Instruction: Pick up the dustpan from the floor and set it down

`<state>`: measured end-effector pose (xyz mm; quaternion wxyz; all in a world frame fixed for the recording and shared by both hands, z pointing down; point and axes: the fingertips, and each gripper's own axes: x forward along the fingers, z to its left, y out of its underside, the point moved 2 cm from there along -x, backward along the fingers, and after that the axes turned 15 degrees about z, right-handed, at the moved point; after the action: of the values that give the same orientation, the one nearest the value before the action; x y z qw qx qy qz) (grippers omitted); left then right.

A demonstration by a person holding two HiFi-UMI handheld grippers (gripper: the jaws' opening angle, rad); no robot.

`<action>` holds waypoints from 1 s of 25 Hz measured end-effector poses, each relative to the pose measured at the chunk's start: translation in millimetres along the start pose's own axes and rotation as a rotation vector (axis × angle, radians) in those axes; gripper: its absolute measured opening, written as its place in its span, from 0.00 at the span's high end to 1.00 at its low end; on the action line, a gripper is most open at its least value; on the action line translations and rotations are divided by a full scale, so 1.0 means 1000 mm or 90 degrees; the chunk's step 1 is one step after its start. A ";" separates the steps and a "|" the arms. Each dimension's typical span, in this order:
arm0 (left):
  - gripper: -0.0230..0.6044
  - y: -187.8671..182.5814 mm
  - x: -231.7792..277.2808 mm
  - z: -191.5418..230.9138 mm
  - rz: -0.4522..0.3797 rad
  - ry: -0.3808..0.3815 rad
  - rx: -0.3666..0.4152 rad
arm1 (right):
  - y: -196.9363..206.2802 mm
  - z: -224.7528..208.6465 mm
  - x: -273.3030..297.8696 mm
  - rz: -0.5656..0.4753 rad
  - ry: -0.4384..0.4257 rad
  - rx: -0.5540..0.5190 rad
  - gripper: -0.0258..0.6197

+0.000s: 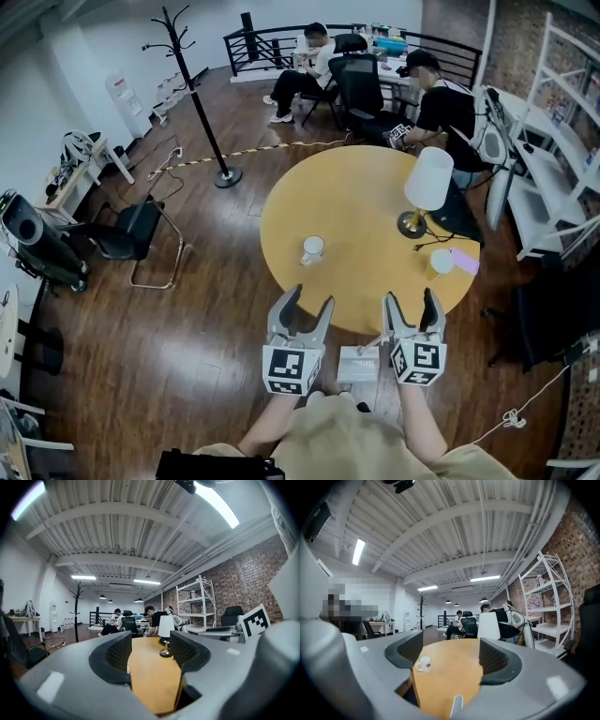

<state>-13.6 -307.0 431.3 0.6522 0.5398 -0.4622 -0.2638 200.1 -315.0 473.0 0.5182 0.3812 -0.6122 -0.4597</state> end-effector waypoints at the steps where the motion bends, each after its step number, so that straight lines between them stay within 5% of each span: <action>1: 0.59 -0.004 -0.002 0.002 -0.006 -0.005 0.000 | -0.011 0.006 -0.002 -0.011 -0.010 0.000 0.38; 13: 0.57 -0.015 -0.007 0.010 -0.030 -0.030 0.016 | -0.055 0.036 -0.015 -0.038 -0.045 -0.023 0.47; 25: 0.58 -0.016 -0.010 0.018 -0.031 -0.027 0.011 | -0.038 0.034 -0.016 -0.025 -0.018 -0.024 0.46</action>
<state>-31.4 -310.8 413.0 0.6312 0.5509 -0.4646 -0.2869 169.1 -305.3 430.9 0.5073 0.3768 -0.6034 -0.4865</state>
